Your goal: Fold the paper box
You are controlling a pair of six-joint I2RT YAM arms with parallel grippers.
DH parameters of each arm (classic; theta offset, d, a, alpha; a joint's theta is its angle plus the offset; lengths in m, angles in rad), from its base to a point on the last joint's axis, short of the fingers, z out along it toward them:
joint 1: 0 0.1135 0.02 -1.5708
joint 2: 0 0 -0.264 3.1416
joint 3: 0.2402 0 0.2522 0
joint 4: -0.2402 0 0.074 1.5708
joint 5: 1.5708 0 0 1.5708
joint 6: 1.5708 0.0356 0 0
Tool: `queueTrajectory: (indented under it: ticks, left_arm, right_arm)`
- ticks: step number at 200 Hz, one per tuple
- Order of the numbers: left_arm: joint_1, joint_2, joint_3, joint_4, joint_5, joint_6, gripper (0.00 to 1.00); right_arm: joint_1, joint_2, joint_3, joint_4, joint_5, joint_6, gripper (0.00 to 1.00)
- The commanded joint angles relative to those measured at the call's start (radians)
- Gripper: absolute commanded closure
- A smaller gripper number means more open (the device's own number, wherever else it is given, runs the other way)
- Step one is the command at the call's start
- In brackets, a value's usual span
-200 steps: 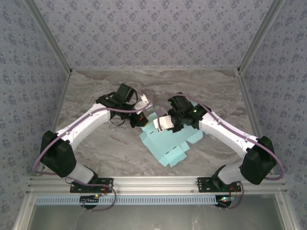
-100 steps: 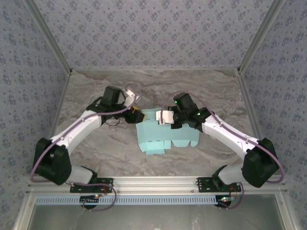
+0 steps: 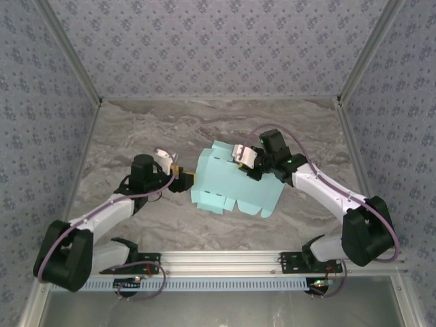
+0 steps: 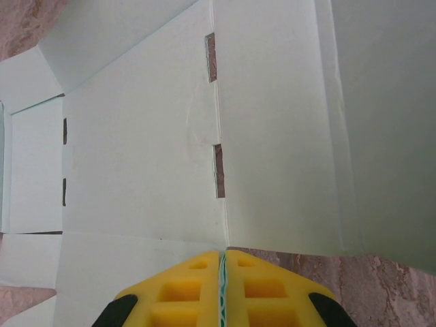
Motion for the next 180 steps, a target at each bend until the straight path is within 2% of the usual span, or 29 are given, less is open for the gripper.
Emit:
queueTrajectory:
  ticks: [1,30,52,70,90,99,132,139,149,162,180]
  left_arm:
    - [-0.012,0.063,-0.002,0.174,0.062,0.044,0.24]
    - [-0.051,0.131,0.039,0.175,0.097,0.076,0.31]
    - [-0.073,0.195,0.078,0.148,0.077,0.089,0.48]
    - [-0.088,0.225,0.090,0.148,0.067,0.090,0.57]
    - [-0.095,0.248,0.126,0.098,0.051,0.104,0.86]
    - [-0.097,0.255,0.152,0.053,0.056,0.120,0.93]
    - [-0.101,0.228,0.210,-0.075,0.021,0.128,0.98]
    - [-0.101,0.216,0.226,-0.113,0.013,0.128,0.99]
    - [-0.101,0.202,0.253,-0.175,0.022,0.137,0.99]
    - [-0.101,0.192,0.295,-0.262,0.035,0.147,0.98]
    - [-0.101,0.188,0.340,-0.346,0.038,0.140,0.99]
  right_arm:
    - [-0.012,0.005,-0.027,0.033,-0.042,0.043,0.99]
    - [-0.010,0.005,-0.057,0.058,-0.034,0.052,0.98]
    - [-0.008,0.004,-0.079,0.098,-0.034,0.073,0.97]
    - [-0.005,0.002,-0.095,0.123,-0.028,0.084,0.96]
    - [0.006,0.005,-0.107,0.136,-0.002,0.081,0.89]
    - [0.013,0.009,-0.110,0.139,0.027,0.077,0.85]
    - [0.057,-0.005,-0.106,0.095,0.077,0.015,0.59]
    - [0.089,-0.013,-0.081,0.042,0.124,0.009,0.51]
    - [0.155,-0.014,-0.027,-0.065,0.236,-0.008,0.45]
    - [0.241,-0.015,0.008,-0.172,0.335,-0.041,0.43]
    - [0.289,-0.030,0.006,-0.252,0.371,-0.045,0.42]
